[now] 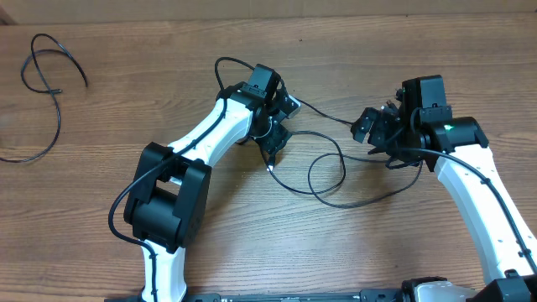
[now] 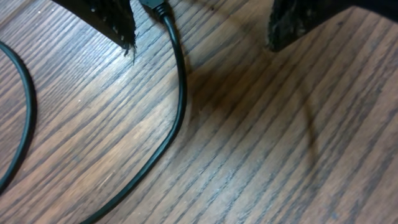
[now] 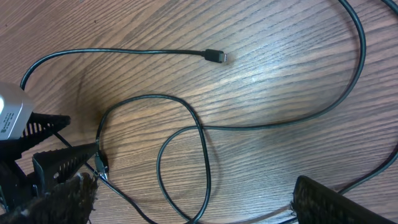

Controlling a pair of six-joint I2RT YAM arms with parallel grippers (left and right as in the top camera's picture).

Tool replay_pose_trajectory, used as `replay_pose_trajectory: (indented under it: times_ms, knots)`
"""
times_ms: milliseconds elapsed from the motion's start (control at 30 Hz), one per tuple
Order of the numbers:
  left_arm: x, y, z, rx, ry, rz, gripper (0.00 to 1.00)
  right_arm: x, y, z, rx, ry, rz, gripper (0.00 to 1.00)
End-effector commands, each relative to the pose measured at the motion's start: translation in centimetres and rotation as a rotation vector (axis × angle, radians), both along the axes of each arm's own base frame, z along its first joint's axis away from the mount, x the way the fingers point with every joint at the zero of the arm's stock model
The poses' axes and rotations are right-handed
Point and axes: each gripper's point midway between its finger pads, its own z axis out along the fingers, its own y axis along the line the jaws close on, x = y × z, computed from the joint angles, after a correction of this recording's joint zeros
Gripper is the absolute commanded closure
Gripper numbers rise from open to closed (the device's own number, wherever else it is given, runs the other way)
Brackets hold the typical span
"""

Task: Untangle cables
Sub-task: 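Hold the cable strands with both grippers above the table center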

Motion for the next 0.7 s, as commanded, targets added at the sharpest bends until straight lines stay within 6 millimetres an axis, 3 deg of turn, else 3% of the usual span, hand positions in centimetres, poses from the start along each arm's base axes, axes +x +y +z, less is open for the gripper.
replay_pose_trajectory:
  times_ms: [0, 367, 533, 600, 633, 667]
  knots:
    - [-0.7, -0.4, -0.1, -0.025, 0.016, -0.021, 0.38, 0.2, -0.3, 0.3, -0.013, -0.016, -0.001, 0.0]
    - [-2.0, 0.1, -4.6, 0.104, 0.086, 0.033, 0.53, 0.1, -0.3, 0.1, -0.014, -0.01, -0.001, 0.0]
    - [-2.9, 0.2, -5.1, 0.161, 0.107, 0.091, 0.47, 0.1, -0.3, 0.0, -0.014, -0.008, -0.001, 0.0]
    - [-3.1, 0.2, -5.2, 0.165, 0.12, 0.125, 0.6, 0.1, -0.3, 0.0, -0.014, -0.01, -0.001, 0.0]
    - [-3.1, 0.5, -5.2, 0.176, 0.122, 0.143, 0.76, 0.1, -0.3, 0.0, -0.014, -0.01, -0.001, 0.0]
    - [-3.0, 1.0, -5.3, 0.2, 0.116, 0.171, 0.84, 0.1, -0.3, 0.0, -0.014, -0.01, -0.001, 0.0]
